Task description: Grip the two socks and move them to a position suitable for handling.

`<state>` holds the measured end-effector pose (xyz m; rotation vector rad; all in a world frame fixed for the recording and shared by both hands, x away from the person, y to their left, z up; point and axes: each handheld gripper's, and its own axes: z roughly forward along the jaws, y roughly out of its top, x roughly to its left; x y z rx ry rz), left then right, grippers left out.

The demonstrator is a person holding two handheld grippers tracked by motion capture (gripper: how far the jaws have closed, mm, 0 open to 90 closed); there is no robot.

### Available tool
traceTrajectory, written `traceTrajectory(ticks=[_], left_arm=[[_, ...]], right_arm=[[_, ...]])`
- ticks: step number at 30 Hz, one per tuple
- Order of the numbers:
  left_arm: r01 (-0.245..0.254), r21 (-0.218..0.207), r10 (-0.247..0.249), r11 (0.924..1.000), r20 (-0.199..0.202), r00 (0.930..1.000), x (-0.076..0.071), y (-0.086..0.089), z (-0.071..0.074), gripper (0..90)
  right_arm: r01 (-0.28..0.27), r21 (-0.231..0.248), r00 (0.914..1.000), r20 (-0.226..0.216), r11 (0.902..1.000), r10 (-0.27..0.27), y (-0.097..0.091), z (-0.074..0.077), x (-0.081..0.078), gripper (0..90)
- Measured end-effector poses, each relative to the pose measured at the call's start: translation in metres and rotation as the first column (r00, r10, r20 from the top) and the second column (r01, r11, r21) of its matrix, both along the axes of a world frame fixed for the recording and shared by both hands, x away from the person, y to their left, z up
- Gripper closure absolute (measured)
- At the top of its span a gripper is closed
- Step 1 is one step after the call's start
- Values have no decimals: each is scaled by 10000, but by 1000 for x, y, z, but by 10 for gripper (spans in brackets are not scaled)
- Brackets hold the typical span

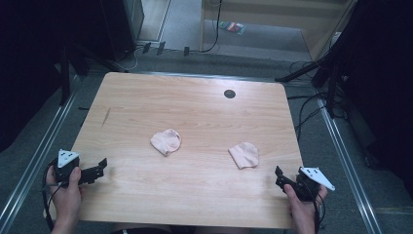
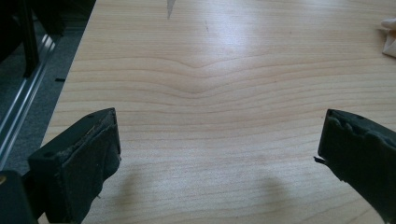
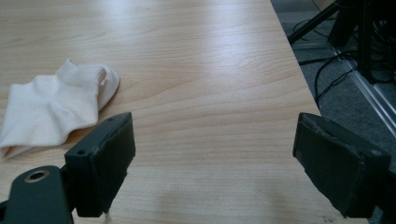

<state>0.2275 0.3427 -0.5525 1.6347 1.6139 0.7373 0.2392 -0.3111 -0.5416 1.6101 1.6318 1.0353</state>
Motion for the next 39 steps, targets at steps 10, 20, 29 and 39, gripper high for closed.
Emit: traceTrajectory(ticks=[10,20,29,39], left_arm=[[-38,-266,39,9996,26,10000,0,2,0,0],[3,-293,-5,9996,-51,10000,1,3,0,0],[-45,-297,44,9995,-26,10000,1,2,-1,0],[-41,-451,40,9990,-35,10000,1,4,0,0]], right_arm=[[-487,-484,9985,227,9976,499,19,6,-1,158],[-929,-592,9949,334,9939,950,43,13,-1,255],[-1223,-667,9920,235,9903,1241,71,36,9,346],[-2010,-977,9796,-184,9747,2001,105,47,35,455]])
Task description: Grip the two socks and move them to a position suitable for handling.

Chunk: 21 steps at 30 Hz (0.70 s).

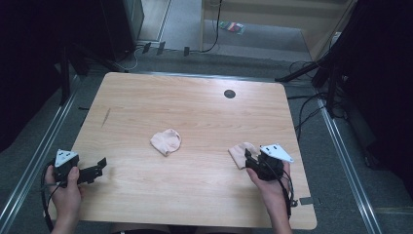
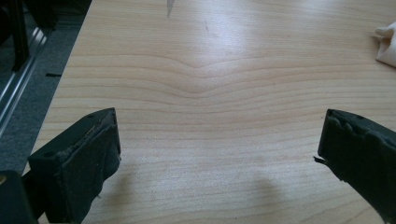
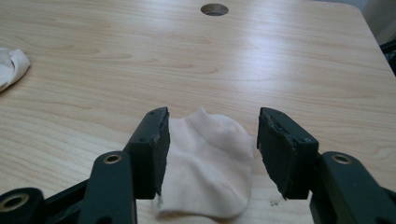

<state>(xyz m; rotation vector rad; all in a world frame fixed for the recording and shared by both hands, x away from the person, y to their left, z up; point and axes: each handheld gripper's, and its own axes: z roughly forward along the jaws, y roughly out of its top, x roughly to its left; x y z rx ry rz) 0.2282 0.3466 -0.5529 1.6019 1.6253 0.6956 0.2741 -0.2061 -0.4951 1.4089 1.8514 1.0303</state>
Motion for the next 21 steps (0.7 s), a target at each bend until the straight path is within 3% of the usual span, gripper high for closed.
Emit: traceTrajectory(ticks=[10,14,18,21], left_arm=[[0,-22,0,10000,-69,10000,1,1,0,0],[-157,31,157,9999,-82,9998,1,0,0,0],[-162,10,162,9999,-91,9998,2,0,0,0],[-140,64,141,9999,-107,9998,2,-1,0,0]], right_arm=[[-264,-349,9994,-252,9990,255,14,2,18,487],[-214,-94,9984,-520,9997,208,7,-10,24,494],[-226,48,9934,-1128,9997,230,2,-25,31,448],[-318,-236,9892,-1435,9992,281,3,-35,34,407]])
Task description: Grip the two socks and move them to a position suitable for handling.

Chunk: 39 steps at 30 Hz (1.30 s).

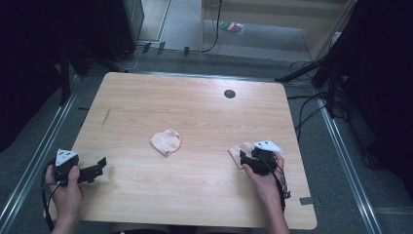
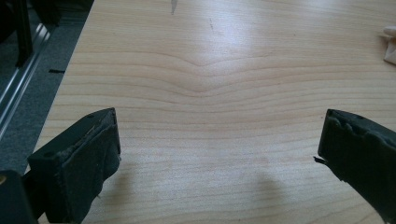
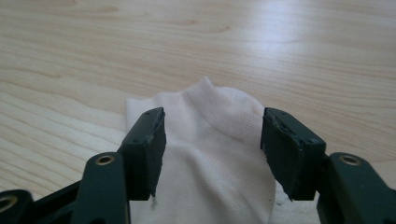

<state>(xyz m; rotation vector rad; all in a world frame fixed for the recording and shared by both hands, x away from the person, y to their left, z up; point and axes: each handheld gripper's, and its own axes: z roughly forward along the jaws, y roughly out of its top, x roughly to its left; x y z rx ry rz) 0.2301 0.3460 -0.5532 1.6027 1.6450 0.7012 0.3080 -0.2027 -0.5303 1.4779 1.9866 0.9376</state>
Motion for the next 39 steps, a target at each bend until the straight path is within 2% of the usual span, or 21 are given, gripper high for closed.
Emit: traceTrajectory(ticks=[4,8,9,13,16,18,22,25,27,28,29,35,39], left_arm=[[45,14,-45,10000,-14,10000,0,0,0,0],[51,-26,-51,10000,-3,10000,0,0,0,0],[55,-20,-55,10000,-1,10000,0,0,0,0],[55,-22,-55,10000,4,10000,0,0,0,0],[69,9,-69,10000,43,10000,-1,0,0,0],[5,29,-6,10000,107,9999,-1,0,0,0],[-29,174,25,9998,216,9998,-2,-2,1,0],[-3,309,-3,9995,183,9998,-4,-4,2,0],[-5,175,0,9998,259,9997,-4,-4,3,0],[85,15,-86,10000,414,9991,-7,-9,9,0],[137,56,-140,9999,476,9988,-7,-12,11,0],[908,97,-913,9958,837,9923,-10,-49,30,0],[1715,109,-1717,9851,1020,9798,-12,-81,40,0]], right_arm=[[-98,51,9999,-111,9999,99,2,-5,2,383],[-193,-335,9989,-422,9993,179,5,-12,3,400],[-173,-294,9991,-383,9994,162,5,-13,3,408],[28,-181,9999,-158,9998,-31,4,-15,1,510],[326,-153,9995,-53,9993,-327,3,-15,-1,716],[491,-190,9988,-75,9986,-493,2,-14,-1,797],[685,-298,9976,51,9972,-683,3,-11,-3,833],[740,-110,9967,334,9972,-736,5,-4,-7,836],[736,42,9963,450,9973,-737,7,1,-9,836],[576,74,9961,669,9983,-580,12,11,-15,836],[515,164,9962,699,9985,-525,15,15,-18,836],[370,438,9946,949,9984,-410,35,29,-42,834],[210,511,9939,1071,9985,-263,50,36,-51,832]])
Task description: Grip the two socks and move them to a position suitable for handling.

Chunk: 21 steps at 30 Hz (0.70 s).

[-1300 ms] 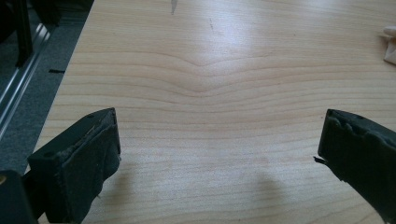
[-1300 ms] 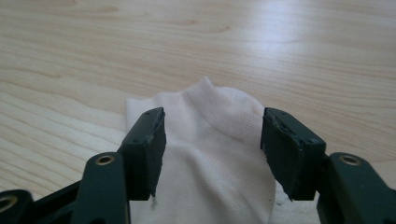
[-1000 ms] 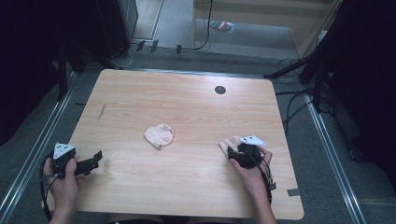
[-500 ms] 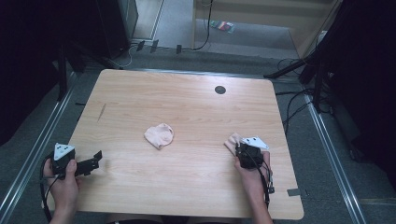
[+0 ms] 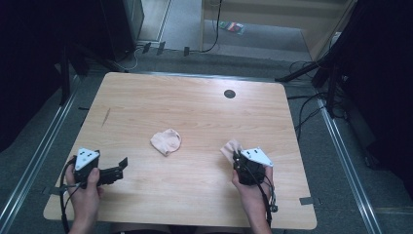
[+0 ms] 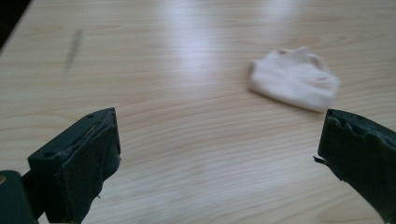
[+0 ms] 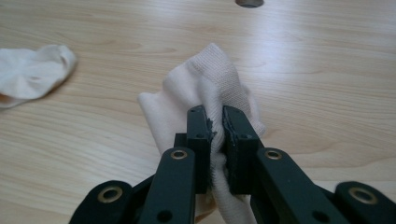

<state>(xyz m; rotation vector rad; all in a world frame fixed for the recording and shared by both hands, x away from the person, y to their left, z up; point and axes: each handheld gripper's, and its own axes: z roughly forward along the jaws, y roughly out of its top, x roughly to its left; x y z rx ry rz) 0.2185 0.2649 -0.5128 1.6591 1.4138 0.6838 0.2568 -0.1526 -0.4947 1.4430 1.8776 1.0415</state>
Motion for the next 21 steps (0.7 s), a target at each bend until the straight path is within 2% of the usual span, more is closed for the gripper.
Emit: traceTrajectory(ticks=[5,7,8,13,16,21], left_arm=[[792,177,-793,9967,97,9968,2,-34,7,0],[1042,6,-1042,9946,146,9944,6,-46,11,0],[1042,6,-1042,9946,146,9944,6,-46,11,0],[1424,-253,-1417,9895,297,9895,11,-70,16,0],[1676,-280,-1668,9855,271,9856,12,-82,12,0],[2154,-233,-2151,9762,167,9765,6,-93,-4,0]], right_arm=[[-543,69,9985,-31,9985,543,24,1,-11,832],[-743,147,9971,-122,9971,745,33,-1,-15,832],[-743,147,9971,-122,9971,745,33,-1,-15,832],[-1290,199,9908,-386,9914,1297,61,-10,-21,832],[-1617,37,9851,-579,9868,1616,75,-20,-22,831],[-2117,22,9728,-953,9773,2110,90,-37,-27,823]])
